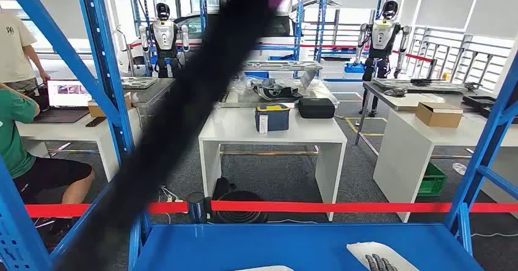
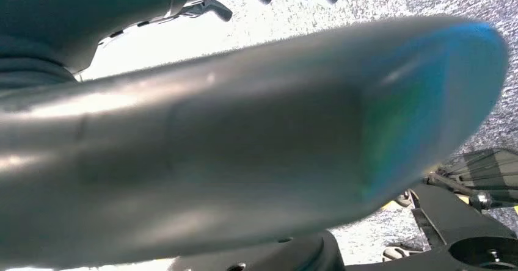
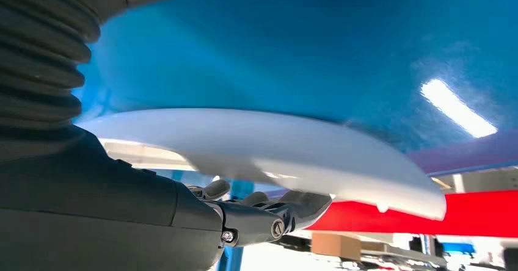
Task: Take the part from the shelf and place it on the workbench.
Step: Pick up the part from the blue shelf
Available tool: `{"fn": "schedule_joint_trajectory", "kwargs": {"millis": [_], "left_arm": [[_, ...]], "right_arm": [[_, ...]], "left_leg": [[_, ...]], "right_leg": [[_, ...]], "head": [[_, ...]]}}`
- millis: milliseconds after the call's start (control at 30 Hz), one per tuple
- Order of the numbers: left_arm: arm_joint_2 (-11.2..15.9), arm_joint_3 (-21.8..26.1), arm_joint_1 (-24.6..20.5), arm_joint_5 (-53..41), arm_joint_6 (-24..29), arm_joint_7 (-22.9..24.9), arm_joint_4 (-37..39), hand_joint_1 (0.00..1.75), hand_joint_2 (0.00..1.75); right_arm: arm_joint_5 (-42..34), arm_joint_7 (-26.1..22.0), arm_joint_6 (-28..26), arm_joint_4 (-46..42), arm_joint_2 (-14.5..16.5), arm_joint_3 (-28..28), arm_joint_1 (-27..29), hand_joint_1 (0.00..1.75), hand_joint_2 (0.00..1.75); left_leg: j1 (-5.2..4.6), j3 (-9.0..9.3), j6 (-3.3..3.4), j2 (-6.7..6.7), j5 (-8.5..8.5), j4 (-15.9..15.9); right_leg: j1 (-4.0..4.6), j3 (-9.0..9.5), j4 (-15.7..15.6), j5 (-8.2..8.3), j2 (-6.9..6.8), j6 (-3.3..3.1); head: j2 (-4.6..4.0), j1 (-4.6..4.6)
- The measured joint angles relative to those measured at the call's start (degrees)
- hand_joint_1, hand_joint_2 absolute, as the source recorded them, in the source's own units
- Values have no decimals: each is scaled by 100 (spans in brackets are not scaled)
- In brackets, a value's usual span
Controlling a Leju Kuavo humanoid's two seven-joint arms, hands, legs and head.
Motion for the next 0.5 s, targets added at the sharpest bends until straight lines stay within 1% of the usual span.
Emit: {"fn": "schedule_joint_trajectory", "kwargs": {"millis": [200,500], "left_arm": [[-1,0,3,3,21,-11,0,0,0],[0,0,6,4,36,-53,0,0,0]], "right_arm": [[6,33,26,0,5,0,76,175,175],[43,92,35,-12,32,-13,101,175,175]], "left_leg": [[-2,7,14,1,8,0],[0,38,9,7,15,-11]], "right_leg": [[-1,7,-6,17,-1,47],[3,24,-5,21,0,54]], "head": [[1,-1],[1,-2]]}}
